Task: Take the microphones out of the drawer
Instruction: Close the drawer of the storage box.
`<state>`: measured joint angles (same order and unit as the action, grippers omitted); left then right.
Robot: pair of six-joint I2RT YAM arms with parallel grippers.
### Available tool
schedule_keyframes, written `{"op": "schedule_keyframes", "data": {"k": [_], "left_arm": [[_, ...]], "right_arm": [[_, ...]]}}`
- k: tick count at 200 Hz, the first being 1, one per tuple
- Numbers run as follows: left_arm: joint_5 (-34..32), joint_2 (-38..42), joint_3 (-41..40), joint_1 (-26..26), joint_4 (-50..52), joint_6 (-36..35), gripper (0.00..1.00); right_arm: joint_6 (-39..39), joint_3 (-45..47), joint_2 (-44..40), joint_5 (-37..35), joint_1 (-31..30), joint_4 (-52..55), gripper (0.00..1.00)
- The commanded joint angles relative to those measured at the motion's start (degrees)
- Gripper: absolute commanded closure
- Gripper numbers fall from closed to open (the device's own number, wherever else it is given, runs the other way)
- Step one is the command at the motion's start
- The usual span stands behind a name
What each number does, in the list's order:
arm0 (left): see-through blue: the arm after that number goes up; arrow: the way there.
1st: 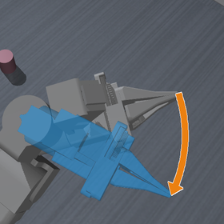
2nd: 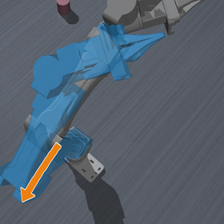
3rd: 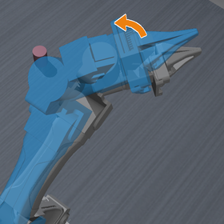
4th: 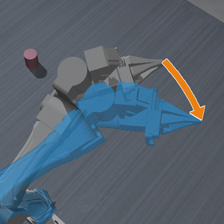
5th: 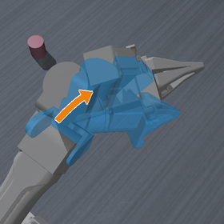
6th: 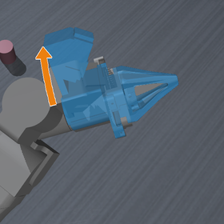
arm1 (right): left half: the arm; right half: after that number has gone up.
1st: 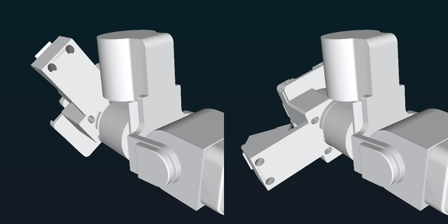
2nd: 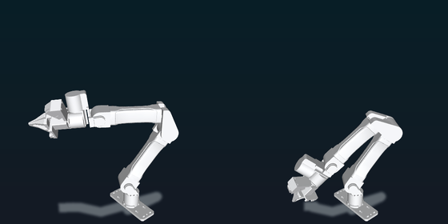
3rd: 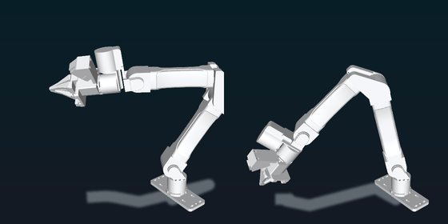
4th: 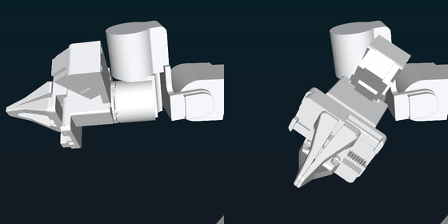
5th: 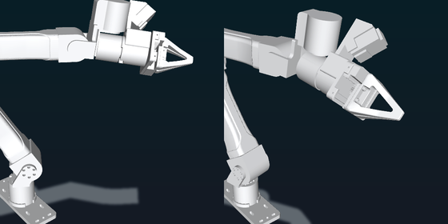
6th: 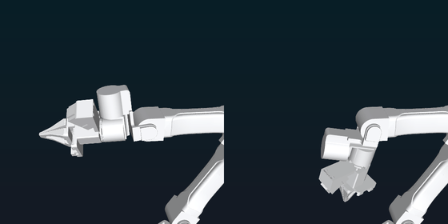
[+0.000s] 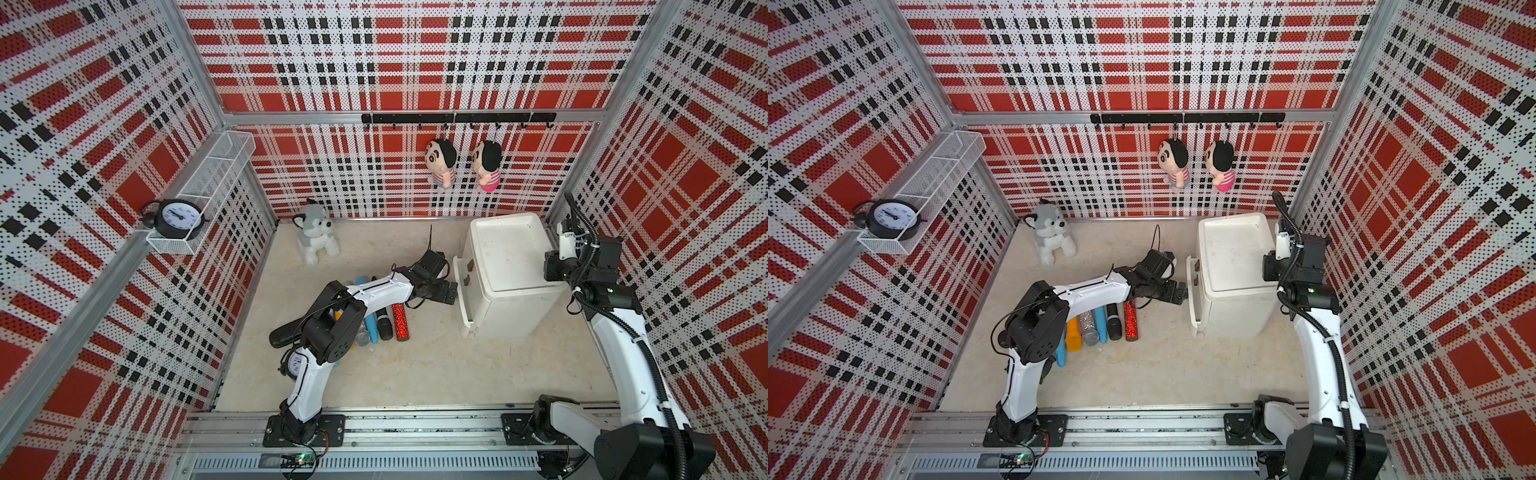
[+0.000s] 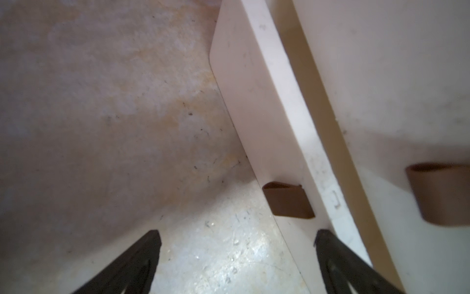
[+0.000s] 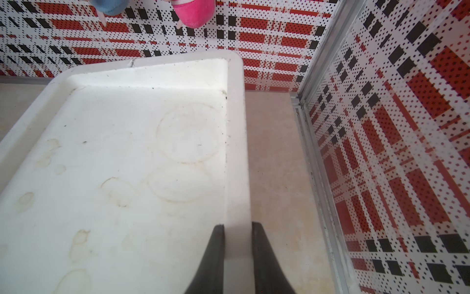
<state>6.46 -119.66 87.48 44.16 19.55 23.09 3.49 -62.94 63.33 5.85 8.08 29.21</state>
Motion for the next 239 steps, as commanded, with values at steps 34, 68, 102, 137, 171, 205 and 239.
{"op": "schedule_keyframes", "data": {"k": [34,68,102,137,171,205,239], "left_arm": [[3.7,-1.3,1.0,0.9,-4.1,1.7,0.02],[4.6,-0.5,-0.1,0.9,-5.2,2.3,0.02],[5.9,0.5,-1.8,0.3,-6.6,2.9,0.02],[6.9,3.4,-5.9,-2.0,-9.3,4.6,0.02],[5.6,8.5,-10.9,-5.7,-9.7,5.5,0.02],[4.5,15.2,-14.6,-9.9,-8.9,5.0,0.02],[3.3,20.8,-15.9,-12.7,-7.6,4.3,0.02]], "right_arm": [[-2.8,-0.1,2.1,8.5,-0.3,-5.5,1.0],[-3.4,-0.3,2.7,9.8,-1.1,-5.9,1.0],[-3.3,-1.4,4.0,9.6,-2.8,-5.8,1.0],[-3.8,-2.1,5.5,9.6,-3.8,-5.8,1.0],[-5.0,-1.8,6.0,9.7,-3.7,-6.3,1.0],[-5.2,-2.2,7.4,12.2,-3.9,-6.2,1.0],[-4.7,-4.4,10.2,14.8,-4.5,-4.3,1.0]]}}
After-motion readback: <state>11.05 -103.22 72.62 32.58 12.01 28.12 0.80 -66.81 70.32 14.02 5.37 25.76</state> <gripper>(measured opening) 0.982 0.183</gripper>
